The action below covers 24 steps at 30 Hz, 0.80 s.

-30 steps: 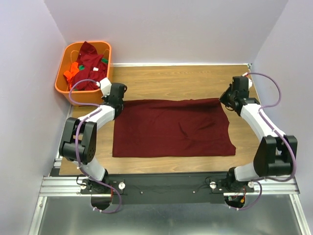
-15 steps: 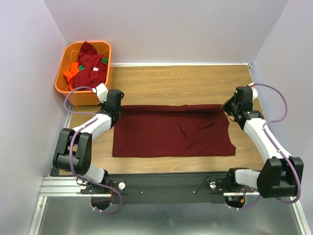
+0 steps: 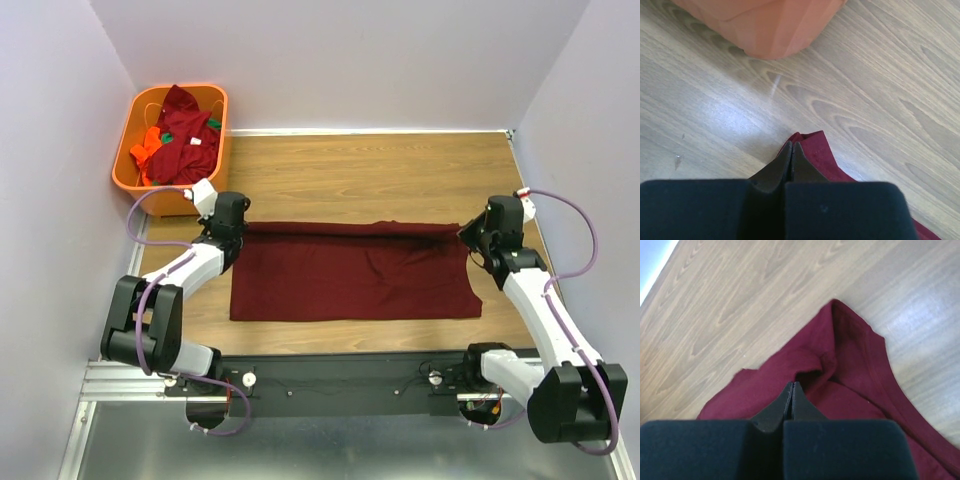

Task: Fold and stack the t-shirts
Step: Fold the tshirt

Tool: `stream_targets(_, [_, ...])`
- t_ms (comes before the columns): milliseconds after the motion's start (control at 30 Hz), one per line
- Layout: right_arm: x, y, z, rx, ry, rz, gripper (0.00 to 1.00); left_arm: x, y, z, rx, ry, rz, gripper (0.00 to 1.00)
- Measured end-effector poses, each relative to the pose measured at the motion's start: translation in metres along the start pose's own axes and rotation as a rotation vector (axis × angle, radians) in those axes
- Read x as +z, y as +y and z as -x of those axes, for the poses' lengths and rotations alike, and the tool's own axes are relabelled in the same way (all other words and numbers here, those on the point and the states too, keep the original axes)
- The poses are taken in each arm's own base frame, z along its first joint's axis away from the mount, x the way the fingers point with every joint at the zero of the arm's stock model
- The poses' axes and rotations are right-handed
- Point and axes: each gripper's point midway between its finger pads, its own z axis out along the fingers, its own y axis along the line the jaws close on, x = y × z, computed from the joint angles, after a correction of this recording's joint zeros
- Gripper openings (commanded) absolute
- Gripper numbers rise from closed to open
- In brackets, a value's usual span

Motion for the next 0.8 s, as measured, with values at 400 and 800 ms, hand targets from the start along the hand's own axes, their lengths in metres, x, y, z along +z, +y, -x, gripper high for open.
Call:
stream_targets(400, [-0.011,-0.023,-0.023,0.028,0.033,-0.037,0.01,-0.012,0.017,-0.017,-0.031,0.026,-0.005,0.0])
stream_targets(800, [-0.015,-0.033,-0.035,0.057,0.054,-0.058,0.01,-0.021,0.03,-0.046,-0.078,0.093,-0.024,0.0])
